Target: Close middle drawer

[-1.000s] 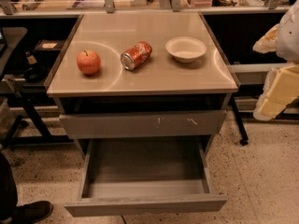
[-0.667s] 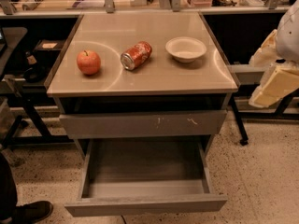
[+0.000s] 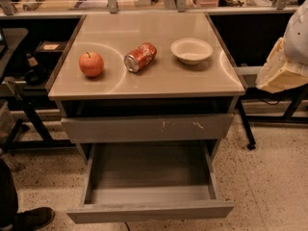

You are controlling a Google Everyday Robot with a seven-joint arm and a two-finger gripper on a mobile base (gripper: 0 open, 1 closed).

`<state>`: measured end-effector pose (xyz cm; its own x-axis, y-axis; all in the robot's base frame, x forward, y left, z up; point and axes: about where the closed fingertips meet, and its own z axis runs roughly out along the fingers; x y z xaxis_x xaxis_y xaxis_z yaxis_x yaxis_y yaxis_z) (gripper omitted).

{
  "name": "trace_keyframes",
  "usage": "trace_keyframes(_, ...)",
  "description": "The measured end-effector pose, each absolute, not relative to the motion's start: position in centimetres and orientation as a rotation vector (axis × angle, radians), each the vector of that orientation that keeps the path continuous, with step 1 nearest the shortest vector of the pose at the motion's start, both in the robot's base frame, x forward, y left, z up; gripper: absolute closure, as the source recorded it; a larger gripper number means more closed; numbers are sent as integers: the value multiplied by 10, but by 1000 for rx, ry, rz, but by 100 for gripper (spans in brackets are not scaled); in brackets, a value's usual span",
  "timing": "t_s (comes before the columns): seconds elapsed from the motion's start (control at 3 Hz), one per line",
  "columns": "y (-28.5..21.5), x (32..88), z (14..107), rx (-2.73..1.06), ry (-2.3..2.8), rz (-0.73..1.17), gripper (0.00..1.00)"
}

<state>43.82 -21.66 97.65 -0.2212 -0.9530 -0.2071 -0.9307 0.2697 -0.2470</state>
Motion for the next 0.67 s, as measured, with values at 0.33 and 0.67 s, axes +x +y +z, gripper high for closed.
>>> trace_keyframes(0.33,-217,438,977,-1724,2231,-100,100)
trace_keyframes(0.67,-212,425,966,-1746,2236,-55,100)
